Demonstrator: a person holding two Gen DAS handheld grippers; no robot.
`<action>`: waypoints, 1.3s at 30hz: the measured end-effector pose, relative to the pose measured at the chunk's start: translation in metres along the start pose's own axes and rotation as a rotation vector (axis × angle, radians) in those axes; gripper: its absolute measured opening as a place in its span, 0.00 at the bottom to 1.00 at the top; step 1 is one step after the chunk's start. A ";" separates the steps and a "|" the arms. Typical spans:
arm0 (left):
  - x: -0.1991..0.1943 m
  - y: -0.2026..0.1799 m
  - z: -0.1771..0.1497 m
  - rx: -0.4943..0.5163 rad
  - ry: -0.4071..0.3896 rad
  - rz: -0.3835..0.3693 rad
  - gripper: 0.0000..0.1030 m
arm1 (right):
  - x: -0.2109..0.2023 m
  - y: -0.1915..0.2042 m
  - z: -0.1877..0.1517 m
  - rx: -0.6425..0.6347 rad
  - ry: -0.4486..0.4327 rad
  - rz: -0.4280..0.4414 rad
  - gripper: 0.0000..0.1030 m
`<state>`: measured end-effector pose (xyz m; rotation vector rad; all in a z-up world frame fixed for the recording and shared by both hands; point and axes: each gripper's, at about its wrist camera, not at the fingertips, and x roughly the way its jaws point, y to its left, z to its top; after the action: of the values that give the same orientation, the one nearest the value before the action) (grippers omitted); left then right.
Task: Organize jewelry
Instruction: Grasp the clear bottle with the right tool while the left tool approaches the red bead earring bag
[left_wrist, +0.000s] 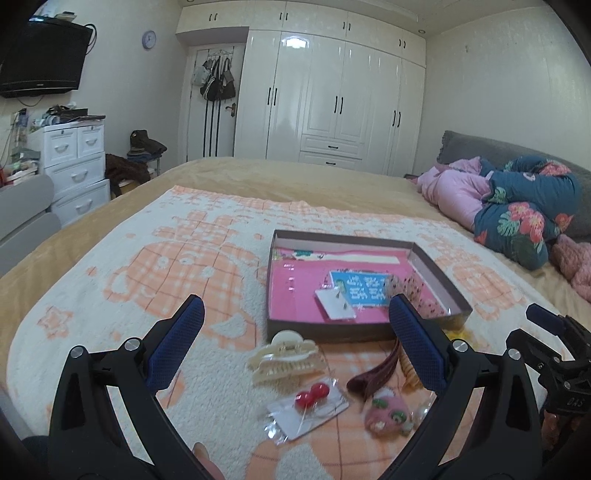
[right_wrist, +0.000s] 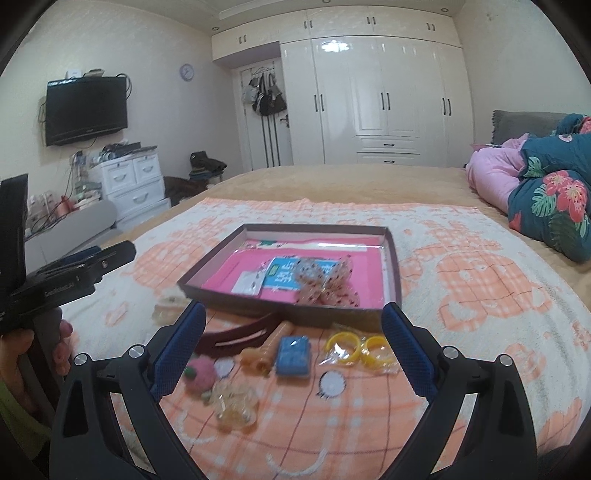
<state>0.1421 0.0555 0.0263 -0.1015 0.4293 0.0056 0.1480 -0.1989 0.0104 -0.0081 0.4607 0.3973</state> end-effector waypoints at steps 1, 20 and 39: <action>-0.001 0.000 -0.002 0.003 0.003 0.003 0.89 | 0.000 0.002 -0.001 -0.005 0.005 0.004 0.90; -0.008 0.002 -0.032 0.034 0.115 0.028 0.89 | 0.000 0.035 -0.031 -0.103 0.097 0.065 0.90; 0.034 0.002 -0.060 0.054 0.310 0.019 0.89 | 0.040 0.035 -0.057 -0.100 0.275 0.086 0.54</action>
<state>0.1484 0.0511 -0.0421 -0.0452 0.7398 -0.0032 0.1429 -0.1571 -0.0551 -0.1416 0.7138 0.5062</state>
